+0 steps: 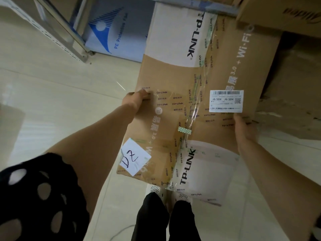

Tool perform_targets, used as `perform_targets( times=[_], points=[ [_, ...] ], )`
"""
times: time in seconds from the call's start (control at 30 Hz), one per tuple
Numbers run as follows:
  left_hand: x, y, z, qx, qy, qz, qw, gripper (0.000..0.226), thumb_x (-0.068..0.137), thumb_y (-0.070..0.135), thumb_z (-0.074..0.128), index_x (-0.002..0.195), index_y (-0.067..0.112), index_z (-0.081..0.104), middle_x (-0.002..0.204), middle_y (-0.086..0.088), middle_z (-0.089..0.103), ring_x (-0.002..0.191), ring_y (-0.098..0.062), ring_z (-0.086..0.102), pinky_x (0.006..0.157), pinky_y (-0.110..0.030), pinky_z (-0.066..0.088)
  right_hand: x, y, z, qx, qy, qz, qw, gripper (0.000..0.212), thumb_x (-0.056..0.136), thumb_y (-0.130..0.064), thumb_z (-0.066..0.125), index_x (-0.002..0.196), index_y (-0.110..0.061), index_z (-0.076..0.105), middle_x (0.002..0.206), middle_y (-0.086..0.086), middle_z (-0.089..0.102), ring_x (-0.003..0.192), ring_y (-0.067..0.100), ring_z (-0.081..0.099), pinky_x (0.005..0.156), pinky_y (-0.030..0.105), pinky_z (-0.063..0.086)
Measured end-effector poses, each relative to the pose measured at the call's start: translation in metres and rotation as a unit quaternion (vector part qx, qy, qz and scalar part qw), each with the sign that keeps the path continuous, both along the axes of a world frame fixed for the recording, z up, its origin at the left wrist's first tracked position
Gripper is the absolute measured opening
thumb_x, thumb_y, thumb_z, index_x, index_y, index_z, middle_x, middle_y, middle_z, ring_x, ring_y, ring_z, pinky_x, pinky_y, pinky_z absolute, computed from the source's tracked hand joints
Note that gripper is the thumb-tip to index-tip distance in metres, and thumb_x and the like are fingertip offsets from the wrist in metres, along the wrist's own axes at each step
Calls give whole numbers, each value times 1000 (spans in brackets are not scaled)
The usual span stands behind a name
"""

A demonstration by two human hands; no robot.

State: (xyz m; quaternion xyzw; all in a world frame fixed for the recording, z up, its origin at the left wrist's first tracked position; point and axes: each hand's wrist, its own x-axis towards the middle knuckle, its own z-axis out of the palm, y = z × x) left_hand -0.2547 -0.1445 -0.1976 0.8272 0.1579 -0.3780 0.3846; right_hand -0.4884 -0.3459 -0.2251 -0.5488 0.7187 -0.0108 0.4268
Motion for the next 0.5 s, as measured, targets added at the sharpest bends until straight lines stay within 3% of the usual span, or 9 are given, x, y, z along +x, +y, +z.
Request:
perform_targets(
  times=[0.1,0.3,0.5],
  points=[
    [-12,6,-1,15,10,27,999,48,87,40,58,123,8,56,112,-9,59,94,-25,51,79,-29,39,-11,12,0,8,21,-6,1000,70,85,-62,49,131,-9,49,121,6,57,114,31,53,88,37,40],
    [-23,12,0,67,24,32,997,50,88,44,54,118,5,58,103,-9,58,90,-26,52,76,-30,38,-28,25,-1,22,64,-7,998,71,88,-60,47,130,-2,45,129,18,55,113,37,53,88,39,41],
    [-5,-18,6,18,-18,12,1000,41,92,37,53,122,9,56,101,-5,53,71,-17,50,71,-26,37,-9,-10,-4,21,-40,3,999,64,73,-63,59,120,-20,59,118,2,65,103,26,61,92,41,49]
  ],
)
